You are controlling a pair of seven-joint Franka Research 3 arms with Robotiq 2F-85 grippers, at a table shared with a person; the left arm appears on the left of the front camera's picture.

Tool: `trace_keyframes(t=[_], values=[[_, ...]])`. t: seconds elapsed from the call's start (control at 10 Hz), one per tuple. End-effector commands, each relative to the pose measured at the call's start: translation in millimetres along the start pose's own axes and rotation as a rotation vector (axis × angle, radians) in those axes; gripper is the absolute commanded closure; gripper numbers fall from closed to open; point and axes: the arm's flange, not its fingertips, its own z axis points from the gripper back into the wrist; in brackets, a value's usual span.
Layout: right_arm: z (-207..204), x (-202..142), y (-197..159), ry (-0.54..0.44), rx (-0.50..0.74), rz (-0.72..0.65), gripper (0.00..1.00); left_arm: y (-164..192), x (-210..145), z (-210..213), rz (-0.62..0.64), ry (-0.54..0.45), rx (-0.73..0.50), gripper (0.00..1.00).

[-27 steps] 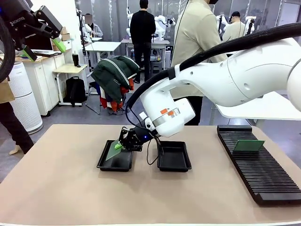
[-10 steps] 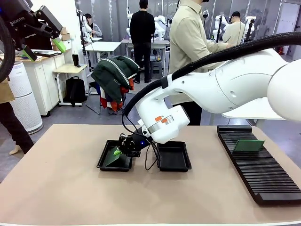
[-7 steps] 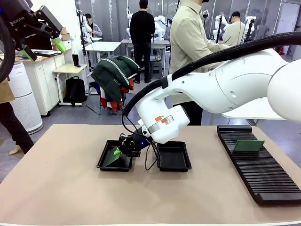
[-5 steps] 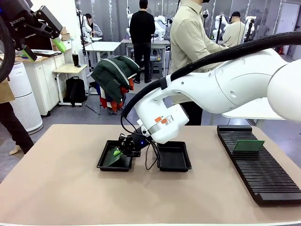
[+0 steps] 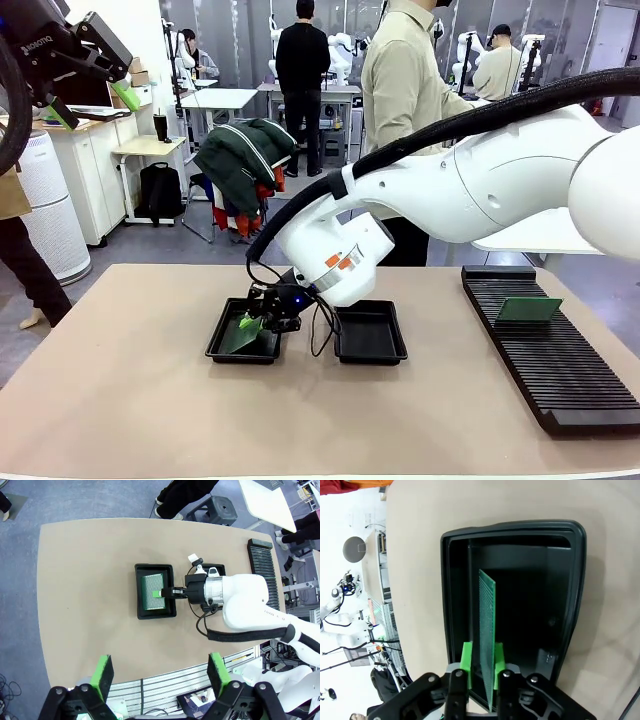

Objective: Inspect and transfer BCBs to ESD trays.
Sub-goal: Pick up the Blank PCB from the PCB Rack and place it in the left ESD tray.

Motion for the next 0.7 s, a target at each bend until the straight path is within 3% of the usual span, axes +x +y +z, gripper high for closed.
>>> trace_keyframes(t=[0.0,0.6], values=[[4,0,16,-0.013,-0.081,-0.004,0.70,2,0,-1,0.004,0.002,0.000,0.00],[13,-3,58,-0.033,-0.290,0.053,0.47,2,0,-1,0.004,0.002,0.000,0.00]])
